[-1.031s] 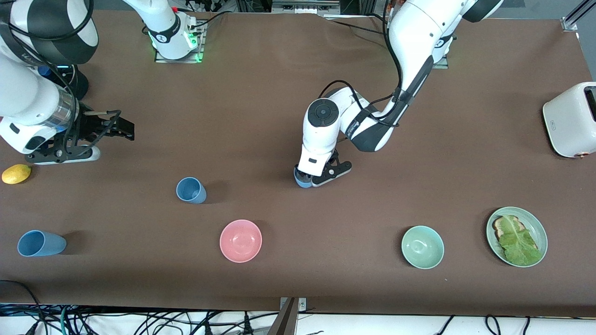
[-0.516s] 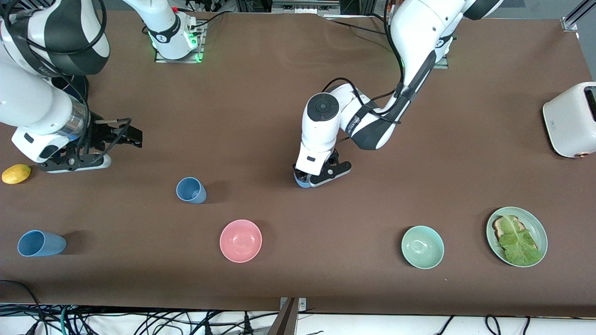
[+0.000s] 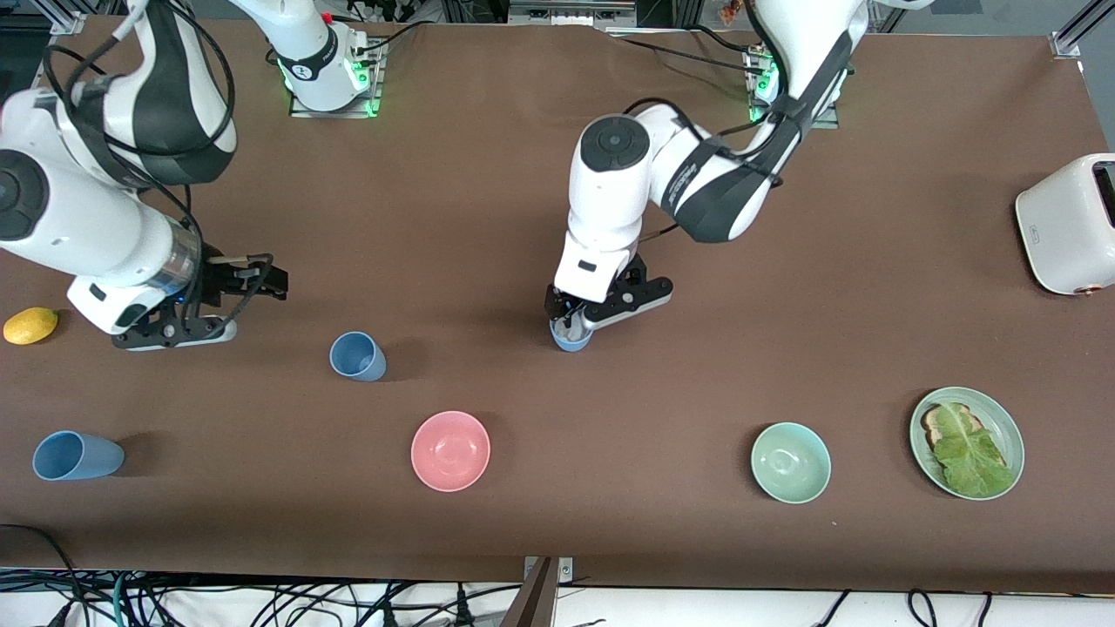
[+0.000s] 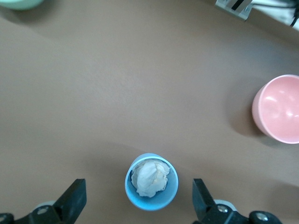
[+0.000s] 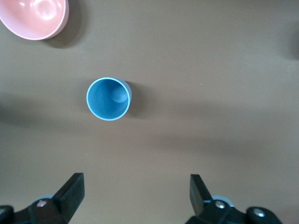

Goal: Stack blue cups with both arms
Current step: 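Open the left gripper and rise while the right gripper reaches the blue cup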

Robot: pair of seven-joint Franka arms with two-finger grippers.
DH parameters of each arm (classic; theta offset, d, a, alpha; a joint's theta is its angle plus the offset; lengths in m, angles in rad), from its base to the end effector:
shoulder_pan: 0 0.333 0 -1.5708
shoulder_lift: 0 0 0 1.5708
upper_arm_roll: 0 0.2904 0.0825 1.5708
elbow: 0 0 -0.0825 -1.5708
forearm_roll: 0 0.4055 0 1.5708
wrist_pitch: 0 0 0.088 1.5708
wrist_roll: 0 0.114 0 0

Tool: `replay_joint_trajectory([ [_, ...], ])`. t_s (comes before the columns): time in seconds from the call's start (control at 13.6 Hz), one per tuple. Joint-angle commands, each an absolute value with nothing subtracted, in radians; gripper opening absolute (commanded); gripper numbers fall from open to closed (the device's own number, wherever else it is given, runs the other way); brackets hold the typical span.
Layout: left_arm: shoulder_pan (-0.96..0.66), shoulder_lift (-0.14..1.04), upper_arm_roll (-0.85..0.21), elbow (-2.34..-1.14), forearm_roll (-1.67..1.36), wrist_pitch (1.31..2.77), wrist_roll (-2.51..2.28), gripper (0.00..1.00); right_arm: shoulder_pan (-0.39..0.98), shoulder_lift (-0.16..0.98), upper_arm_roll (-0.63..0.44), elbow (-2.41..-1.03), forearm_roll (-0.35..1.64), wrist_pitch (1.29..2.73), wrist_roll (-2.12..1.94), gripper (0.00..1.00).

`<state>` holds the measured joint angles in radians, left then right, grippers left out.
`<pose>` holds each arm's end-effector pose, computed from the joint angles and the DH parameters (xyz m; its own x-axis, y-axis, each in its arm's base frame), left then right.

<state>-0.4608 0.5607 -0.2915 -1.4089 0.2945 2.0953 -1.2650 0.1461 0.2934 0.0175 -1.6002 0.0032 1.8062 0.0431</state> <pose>0.5690 -0.4610 0.3650 0.8907 0.4261 0.1583 0.4144 -0.9043 0.1022 0.6428 0.1055 0.4155 0.9891 0.1185 -0.0875 0.1186 -0.9929 -0.0043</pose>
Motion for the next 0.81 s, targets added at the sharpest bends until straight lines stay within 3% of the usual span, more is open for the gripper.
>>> replay_joint_trajectory([
  [0.0, -0.477, 0.5, -0.296, -1.404, 0.318, 1.995, -1.25, 1.0, 0.146, 0.282, 0.021, -1.681, 0.018, 1.911, 0.031, 1.0],
  [0.37, -0.471, 0.443, -0.287, -1.272, 0.31, 1.792, -1.244, 1.0, 0.146, 0.35, 0.034, -1.762, 0.018, 2.104, 0.031, 1.0],
  [0.74, -0.402, 0.339, -0.281, -1.261, 0.186, 1.73, -1.249, 1.0, 0.144, 0.454, 0.04, -1.761, 0.018, 2.23, 0.031, 1.0],
])
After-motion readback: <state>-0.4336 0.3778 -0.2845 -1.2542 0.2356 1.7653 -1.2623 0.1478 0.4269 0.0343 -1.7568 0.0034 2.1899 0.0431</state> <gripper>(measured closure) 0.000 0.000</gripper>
